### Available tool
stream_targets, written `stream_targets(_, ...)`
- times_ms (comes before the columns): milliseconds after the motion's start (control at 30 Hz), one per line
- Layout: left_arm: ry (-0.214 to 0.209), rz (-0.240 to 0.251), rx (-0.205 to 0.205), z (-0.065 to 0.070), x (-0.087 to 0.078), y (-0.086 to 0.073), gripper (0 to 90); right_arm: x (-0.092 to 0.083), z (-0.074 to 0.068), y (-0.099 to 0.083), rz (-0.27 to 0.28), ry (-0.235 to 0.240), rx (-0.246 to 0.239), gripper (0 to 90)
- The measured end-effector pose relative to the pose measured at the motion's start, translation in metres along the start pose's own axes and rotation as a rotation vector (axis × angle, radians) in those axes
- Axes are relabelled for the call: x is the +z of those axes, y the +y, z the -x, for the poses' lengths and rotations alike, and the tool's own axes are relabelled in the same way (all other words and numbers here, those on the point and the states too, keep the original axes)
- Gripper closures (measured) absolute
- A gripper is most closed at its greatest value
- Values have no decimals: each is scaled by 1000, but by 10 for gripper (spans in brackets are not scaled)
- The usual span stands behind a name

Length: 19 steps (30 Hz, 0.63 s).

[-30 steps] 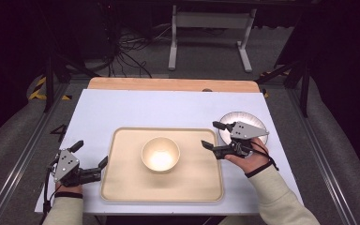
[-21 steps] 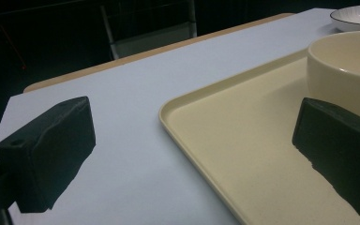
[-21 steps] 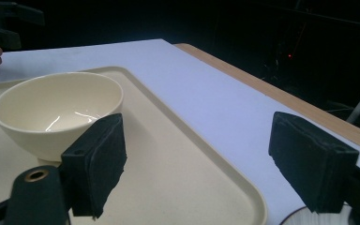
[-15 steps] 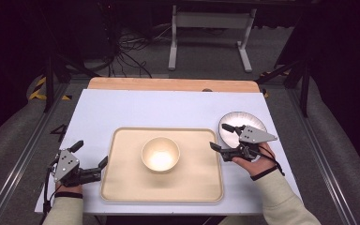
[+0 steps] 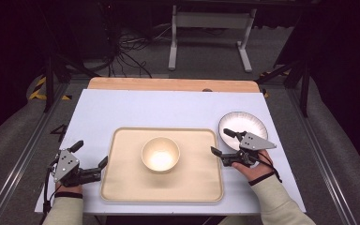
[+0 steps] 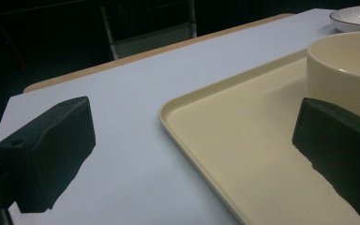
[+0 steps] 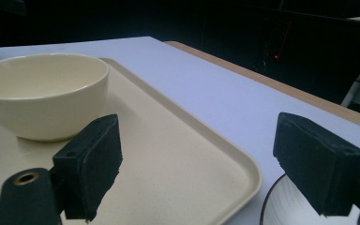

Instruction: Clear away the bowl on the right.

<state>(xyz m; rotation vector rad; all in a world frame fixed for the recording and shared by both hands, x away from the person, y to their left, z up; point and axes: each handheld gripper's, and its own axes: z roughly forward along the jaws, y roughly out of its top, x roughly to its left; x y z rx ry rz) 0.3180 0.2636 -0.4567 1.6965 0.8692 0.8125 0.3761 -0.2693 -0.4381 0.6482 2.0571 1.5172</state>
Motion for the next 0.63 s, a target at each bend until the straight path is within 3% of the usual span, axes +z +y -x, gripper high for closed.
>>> stream_targets(267,-1,1,0,0,0,0,3,3,-8,-13,9,18,-4,165)
stream_targets(633,-9,5,-3,0,0,0,3,4,-6,-18,10,16,23,160)
